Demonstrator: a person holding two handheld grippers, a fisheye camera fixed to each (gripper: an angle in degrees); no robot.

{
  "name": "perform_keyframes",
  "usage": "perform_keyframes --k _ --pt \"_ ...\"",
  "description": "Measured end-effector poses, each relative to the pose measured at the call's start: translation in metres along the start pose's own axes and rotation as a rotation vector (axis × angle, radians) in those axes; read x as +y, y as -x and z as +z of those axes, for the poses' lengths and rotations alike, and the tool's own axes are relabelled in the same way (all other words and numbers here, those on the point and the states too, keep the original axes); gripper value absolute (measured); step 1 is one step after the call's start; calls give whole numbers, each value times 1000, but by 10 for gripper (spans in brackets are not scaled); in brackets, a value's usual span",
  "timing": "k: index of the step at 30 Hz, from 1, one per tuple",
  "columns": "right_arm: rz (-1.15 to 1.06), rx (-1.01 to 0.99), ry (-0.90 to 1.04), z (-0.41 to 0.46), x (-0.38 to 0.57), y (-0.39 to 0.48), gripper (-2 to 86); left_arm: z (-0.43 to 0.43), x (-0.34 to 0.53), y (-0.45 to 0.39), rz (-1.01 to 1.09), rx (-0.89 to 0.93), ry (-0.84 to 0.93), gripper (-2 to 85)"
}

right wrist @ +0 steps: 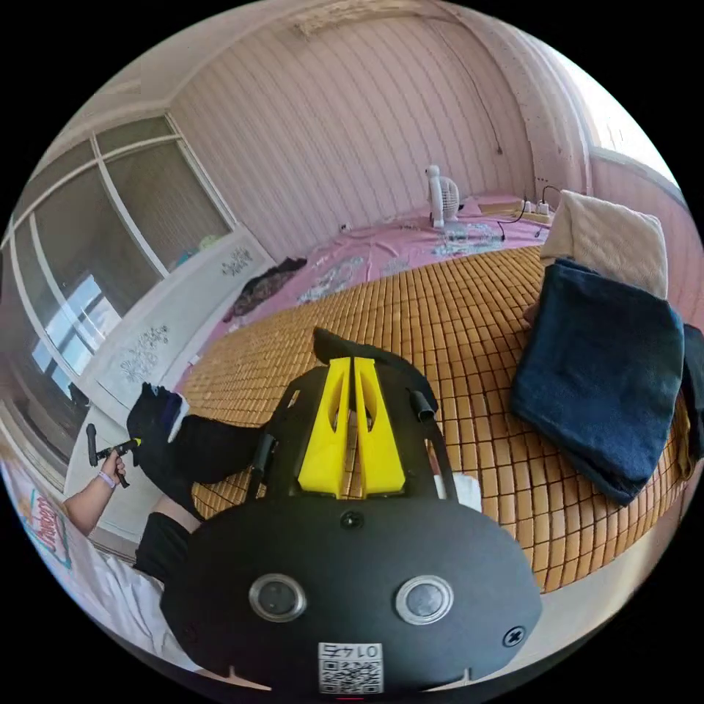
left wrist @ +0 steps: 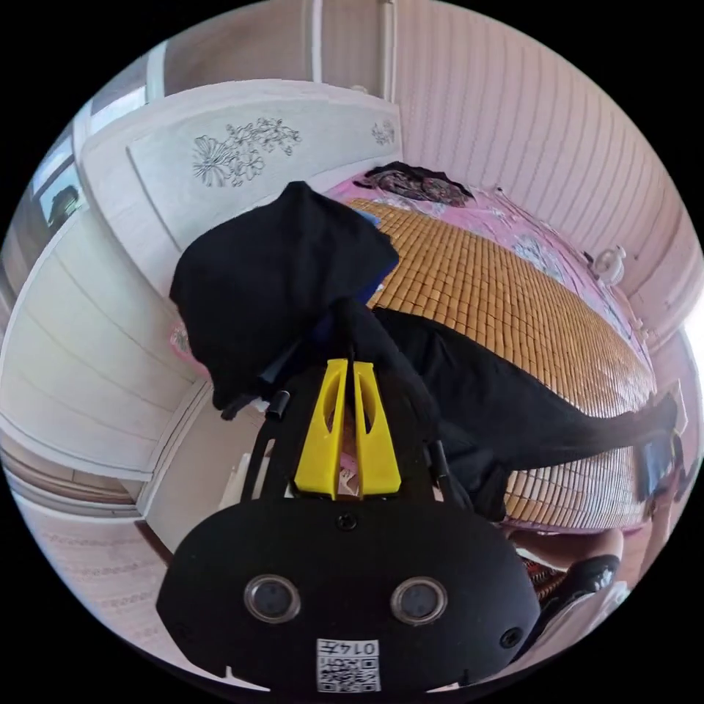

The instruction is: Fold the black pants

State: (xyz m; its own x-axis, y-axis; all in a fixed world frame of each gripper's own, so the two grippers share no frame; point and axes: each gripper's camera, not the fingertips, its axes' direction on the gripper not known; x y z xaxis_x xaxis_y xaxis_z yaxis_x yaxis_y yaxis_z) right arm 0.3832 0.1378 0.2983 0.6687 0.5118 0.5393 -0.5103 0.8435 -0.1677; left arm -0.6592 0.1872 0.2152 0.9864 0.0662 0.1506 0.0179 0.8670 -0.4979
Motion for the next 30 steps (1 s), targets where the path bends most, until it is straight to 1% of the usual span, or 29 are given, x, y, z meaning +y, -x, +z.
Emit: perform_keyframes --k 1,2,3,4,6,8,10,11,13,15,16,18,20,21,22,25,27,30 --pt "21 13 0 -4 5 -7 -2 9 11 16 -79 15 50 -1" --pt "59 74 39 -5 17 -22 1 15 17 23 -117 29 83 3" --pt "125 151 118 1 32 -38 9 26 29 33 -185 35 151 13" --pt "172 183 168 5 39 -47 12 30 40 42 -257 27 176 20" --pt "334 247 374 23 64 -76 39 26 52 49 -335 61 151 24" --pt "327 235 362 26 71 -75 60 10 54 46 -346 48 71 21" --pt "269 305 346 31 67 -63 63 -17 45 29 -265 -13 -64 8" --pt "194 352 342 38 60 -50 62 -23 40 22 -227 -17 -92 4" --pt "58 405 368 59 48 -28 62 -32 17 -10 -69 23 -138 -6" --pt "-108 406 424 98 37 -1 65 -19 -2 -38 21 114 -95 -8" --pt "-138 395 444 110 36 4 65 -3 -14 -58 65 170 -53 -9" --pt "-201 365 531 162 35 15 64 27 -29 -86 100 210 14 -9" --pt "-201 416 594 200 38 14 61 64 -40 -109 89 196 112 -10" --pt "-202 409 520 208 37 16 57 86 -45 -121 76 200 179 -10" --pt "-190 416 496 212 35 16 56 104 -49 -130 71 184 232 -10" --pt "-157 419 433 229 28 14 39 106 -66 -149 142 97 134 -10" --pt "-158 425 408 242 21 11 17 112 -80 -162 211 15 148 -10" --pt "-140 393 396 259 7 1 1 118 -105 -169 203 17 131 -10"
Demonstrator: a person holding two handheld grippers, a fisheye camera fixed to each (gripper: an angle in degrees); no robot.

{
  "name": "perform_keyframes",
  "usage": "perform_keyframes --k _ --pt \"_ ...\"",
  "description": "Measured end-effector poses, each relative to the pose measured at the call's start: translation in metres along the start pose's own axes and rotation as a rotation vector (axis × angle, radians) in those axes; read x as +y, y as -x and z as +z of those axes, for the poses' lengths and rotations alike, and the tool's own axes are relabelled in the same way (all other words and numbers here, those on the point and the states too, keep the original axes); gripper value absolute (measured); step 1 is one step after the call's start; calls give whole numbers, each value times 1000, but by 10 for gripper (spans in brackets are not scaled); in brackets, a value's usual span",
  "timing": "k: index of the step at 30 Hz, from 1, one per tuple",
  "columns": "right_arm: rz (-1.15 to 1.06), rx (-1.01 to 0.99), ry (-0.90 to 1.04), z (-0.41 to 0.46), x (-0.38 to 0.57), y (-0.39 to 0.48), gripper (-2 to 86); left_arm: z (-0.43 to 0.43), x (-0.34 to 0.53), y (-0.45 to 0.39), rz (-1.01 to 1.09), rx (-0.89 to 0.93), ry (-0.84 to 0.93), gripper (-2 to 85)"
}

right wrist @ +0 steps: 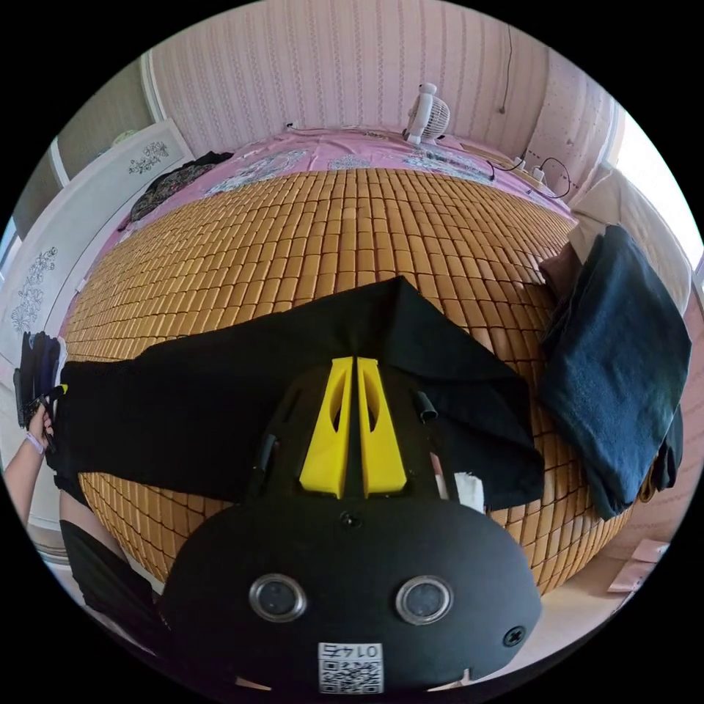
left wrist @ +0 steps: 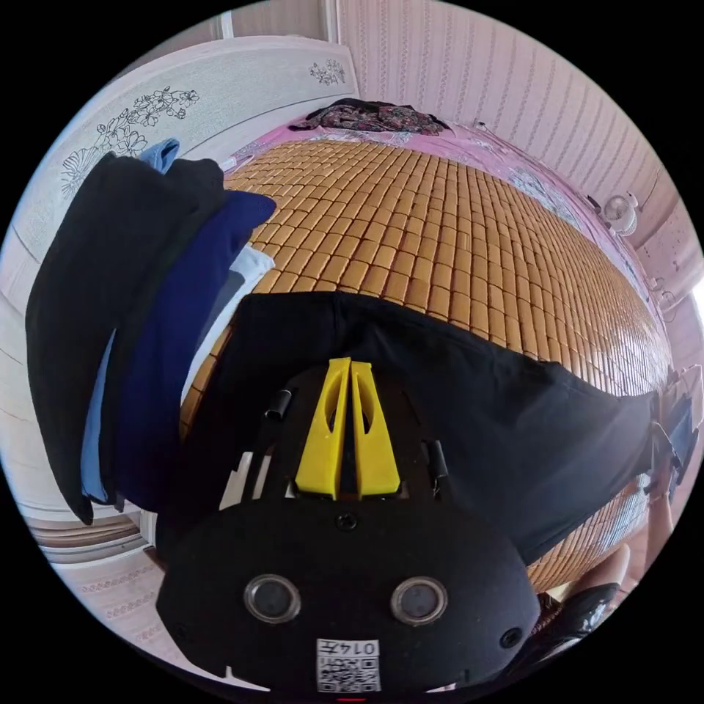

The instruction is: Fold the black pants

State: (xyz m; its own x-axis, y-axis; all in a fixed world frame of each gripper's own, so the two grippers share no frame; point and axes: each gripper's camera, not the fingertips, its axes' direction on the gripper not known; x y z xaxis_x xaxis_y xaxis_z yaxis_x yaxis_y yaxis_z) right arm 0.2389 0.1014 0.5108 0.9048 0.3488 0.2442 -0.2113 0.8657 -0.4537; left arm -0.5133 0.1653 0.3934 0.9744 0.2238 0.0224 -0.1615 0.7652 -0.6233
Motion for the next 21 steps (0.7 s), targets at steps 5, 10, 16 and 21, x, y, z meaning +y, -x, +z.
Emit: perform_keyframes --k 5,10,16,21 --pt "184 -7 -38 19 -39 -27 -5 7 -37 -8 44 -87 -12 -10" --pt "299 -40 41 51 -75 -63 -7 16 -72 -2 -13 -65 -14 -10" --pt "274 112 35 59 -101 -63 -9 19 -90 -2 6 -84 17 -9" --pt "214 162 -115 34 -92 -47 -8 20 -98 7 8 -31 12 -6"
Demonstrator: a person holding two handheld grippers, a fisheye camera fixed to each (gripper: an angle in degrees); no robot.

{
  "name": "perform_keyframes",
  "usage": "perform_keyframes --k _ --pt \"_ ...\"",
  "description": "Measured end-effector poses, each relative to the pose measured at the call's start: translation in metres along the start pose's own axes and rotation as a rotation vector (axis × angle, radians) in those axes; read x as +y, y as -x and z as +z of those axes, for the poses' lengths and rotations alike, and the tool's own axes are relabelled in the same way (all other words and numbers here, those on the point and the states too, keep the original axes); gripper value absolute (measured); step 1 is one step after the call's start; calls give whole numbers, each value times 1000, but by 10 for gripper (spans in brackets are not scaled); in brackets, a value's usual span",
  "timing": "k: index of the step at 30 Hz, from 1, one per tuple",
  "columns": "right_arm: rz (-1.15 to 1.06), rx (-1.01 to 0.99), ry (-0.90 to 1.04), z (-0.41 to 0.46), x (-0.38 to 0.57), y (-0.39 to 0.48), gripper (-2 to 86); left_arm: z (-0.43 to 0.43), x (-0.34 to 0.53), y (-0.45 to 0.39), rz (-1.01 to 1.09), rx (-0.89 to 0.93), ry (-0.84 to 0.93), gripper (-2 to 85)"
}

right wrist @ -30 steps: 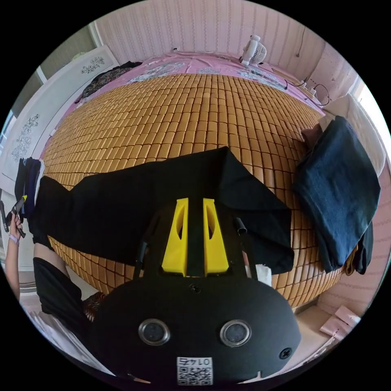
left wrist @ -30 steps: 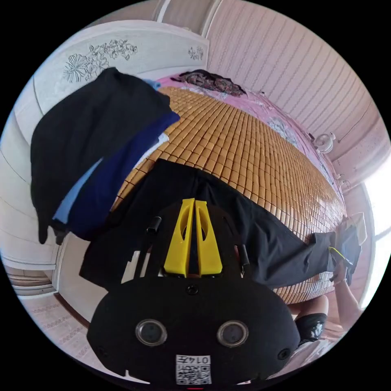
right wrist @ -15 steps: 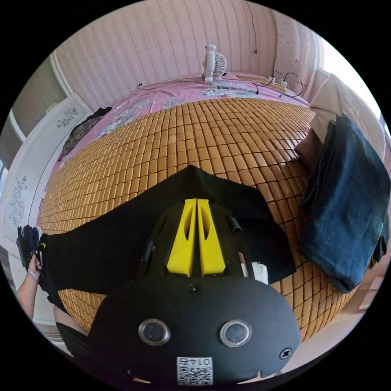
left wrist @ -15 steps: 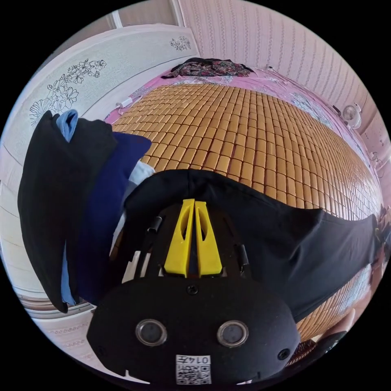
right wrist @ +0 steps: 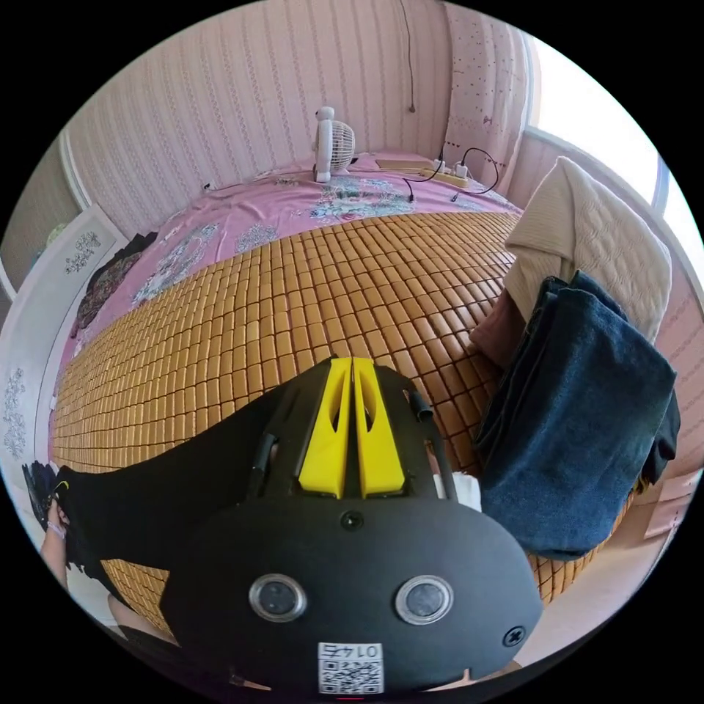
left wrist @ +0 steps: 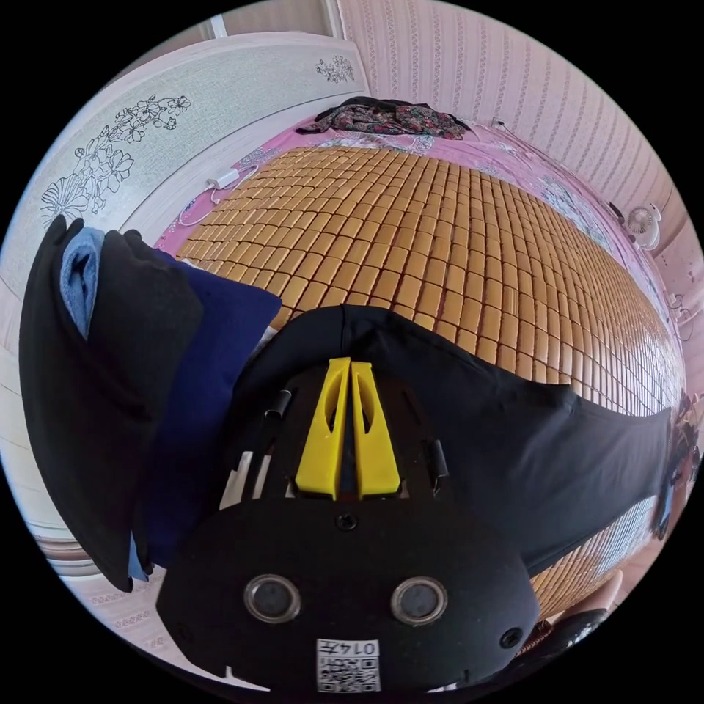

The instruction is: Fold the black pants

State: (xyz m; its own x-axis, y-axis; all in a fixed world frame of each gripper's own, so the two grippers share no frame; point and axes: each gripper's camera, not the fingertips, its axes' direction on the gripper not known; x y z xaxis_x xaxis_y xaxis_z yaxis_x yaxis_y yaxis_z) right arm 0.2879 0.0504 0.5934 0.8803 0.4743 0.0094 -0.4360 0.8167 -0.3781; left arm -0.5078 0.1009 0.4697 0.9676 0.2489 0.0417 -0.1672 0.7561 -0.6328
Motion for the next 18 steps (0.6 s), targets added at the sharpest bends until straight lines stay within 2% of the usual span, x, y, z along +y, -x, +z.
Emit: perform_keyframes --k 2,5,8,10,13,16,18 --pt "-53 -41 -7 -7 13 5 -7 -3 2 5 1 45 -12 -1" --pt "-197 -217 36 -23 56 25 -1 -30 17 9 55 93 -108 28" --pt "-376 -386 151 -41 121 58 27 -67 55 -2 245 122 -108 51" --pt "-440 -501 233 -53 163 77 37 -82 97 -8 290 191 27 61" --pt "-531 -655 343 -68 224 107 43 -76 142 -9 238 286 144 78" --pt "-625 -758 421 -73 264 139 43 -48 146 -15 187 352 276 114" --pt "-680 -854 459 -74 279 163 44 -36 141 -21 248 270 327 108"
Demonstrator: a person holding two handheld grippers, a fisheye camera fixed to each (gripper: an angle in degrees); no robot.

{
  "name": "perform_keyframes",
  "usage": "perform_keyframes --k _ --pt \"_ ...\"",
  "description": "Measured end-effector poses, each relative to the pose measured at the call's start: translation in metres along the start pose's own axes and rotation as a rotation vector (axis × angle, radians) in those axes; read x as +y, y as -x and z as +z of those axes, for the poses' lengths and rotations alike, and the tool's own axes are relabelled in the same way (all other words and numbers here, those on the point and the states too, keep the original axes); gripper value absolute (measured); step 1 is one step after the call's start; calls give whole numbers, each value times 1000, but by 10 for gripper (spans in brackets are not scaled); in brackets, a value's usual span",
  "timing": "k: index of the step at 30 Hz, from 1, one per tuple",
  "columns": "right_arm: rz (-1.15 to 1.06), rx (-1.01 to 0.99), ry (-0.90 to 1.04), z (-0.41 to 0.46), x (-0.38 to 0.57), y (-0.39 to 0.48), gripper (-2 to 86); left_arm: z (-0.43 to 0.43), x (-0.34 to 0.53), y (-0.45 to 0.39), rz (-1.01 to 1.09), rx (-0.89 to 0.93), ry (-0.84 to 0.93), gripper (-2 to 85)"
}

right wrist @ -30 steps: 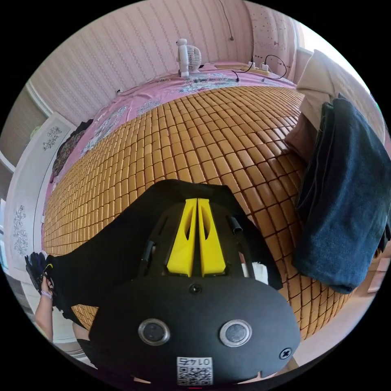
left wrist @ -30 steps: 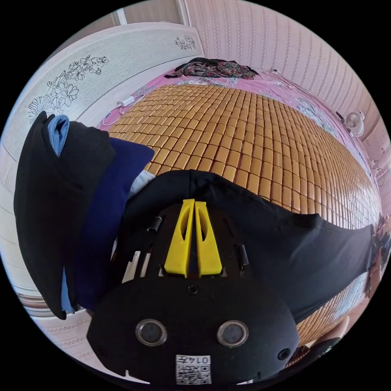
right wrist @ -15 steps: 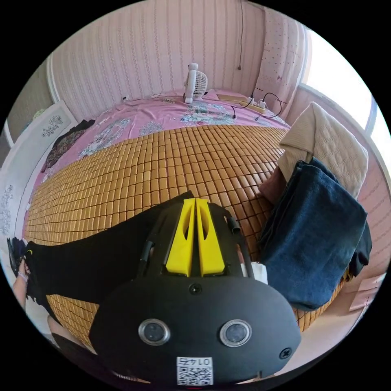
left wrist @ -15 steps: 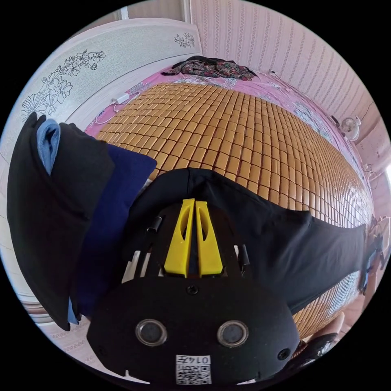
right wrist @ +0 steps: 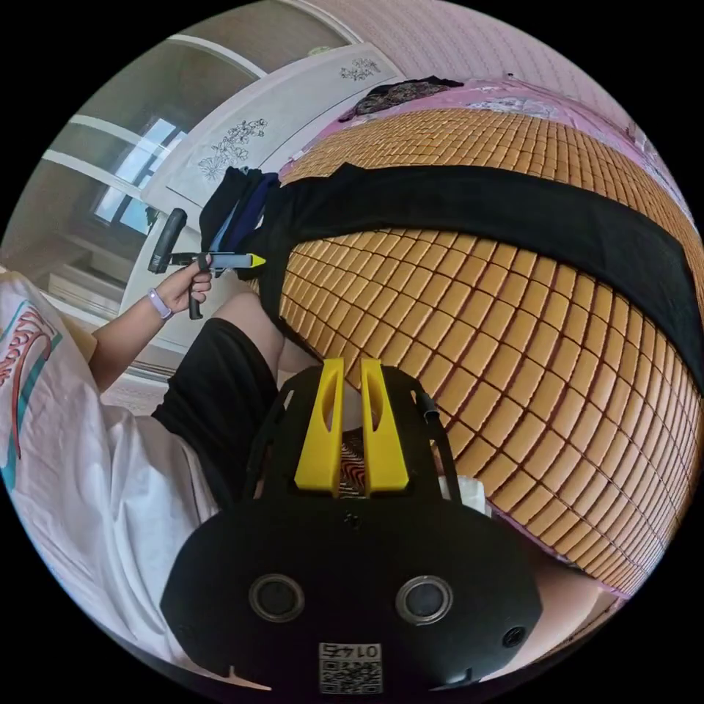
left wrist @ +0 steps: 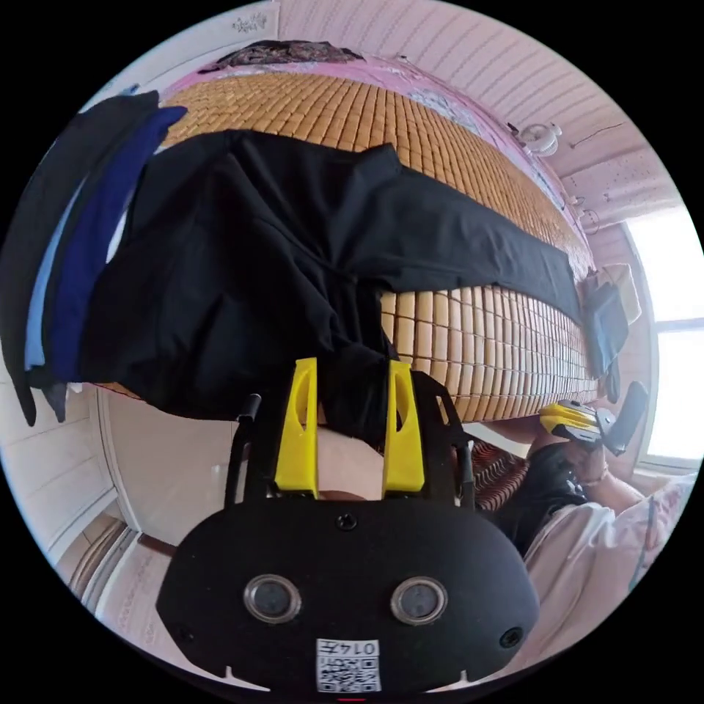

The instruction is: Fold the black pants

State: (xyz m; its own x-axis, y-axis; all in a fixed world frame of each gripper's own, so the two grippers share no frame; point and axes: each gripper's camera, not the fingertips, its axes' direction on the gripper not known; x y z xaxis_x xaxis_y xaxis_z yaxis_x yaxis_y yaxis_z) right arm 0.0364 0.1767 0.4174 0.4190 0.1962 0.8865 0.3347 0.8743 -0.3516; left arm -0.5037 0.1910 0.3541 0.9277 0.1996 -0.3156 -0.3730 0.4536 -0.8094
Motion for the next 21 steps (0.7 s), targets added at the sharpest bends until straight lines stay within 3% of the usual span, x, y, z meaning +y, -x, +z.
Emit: perform_keyframes --k 4,6,15,21 --pt "-117 -15 20 19 -16 21 46 -1 -7 6 95 -57 33 72" --pt "-162 -20 26 32 -28 30 47 -7 -5 17 86 -4 10 41" --pt "-267 -76 46 85 -82 59 139 -113 22 57 74 107 -359 37" --pt "-252 -94 158 133 -108 62 113 -146 24 102 5 199 -520 36"
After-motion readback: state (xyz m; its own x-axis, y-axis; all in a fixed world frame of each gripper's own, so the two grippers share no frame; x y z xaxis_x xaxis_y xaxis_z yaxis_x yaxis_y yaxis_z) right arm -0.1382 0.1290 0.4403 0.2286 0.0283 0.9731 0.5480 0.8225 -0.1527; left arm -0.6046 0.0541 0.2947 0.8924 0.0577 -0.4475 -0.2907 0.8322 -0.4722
